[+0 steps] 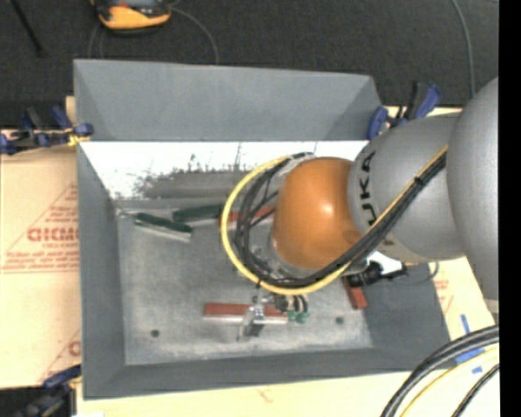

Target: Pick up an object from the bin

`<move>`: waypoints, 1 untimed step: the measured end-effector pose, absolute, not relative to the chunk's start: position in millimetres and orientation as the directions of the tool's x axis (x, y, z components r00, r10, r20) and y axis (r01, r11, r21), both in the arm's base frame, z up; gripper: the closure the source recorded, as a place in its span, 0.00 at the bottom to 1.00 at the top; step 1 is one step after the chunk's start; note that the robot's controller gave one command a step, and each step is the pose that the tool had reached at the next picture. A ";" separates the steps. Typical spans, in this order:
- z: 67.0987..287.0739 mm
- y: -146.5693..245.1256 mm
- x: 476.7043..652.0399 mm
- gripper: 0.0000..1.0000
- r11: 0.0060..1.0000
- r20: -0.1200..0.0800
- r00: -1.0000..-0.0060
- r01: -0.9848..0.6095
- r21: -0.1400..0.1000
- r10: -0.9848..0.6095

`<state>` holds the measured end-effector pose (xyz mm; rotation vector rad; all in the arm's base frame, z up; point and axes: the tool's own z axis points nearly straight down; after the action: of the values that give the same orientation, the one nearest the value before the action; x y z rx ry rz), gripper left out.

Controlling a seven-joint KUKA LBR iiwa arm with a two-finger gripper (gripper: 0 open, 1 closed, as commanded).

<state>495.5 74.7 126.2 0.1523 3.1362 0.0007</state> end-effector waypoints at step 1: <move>75.1 62.8 510.5 0.00 0.997 -0.003 -0.997 0.077 0.003 0.077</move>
Offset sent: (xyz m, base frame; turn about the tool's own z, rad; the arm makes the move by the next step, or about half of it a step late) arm -0.0010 -0.0265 -0.0562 0.3512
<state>510.5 62.8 75.1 0.1207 3.1359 0.0047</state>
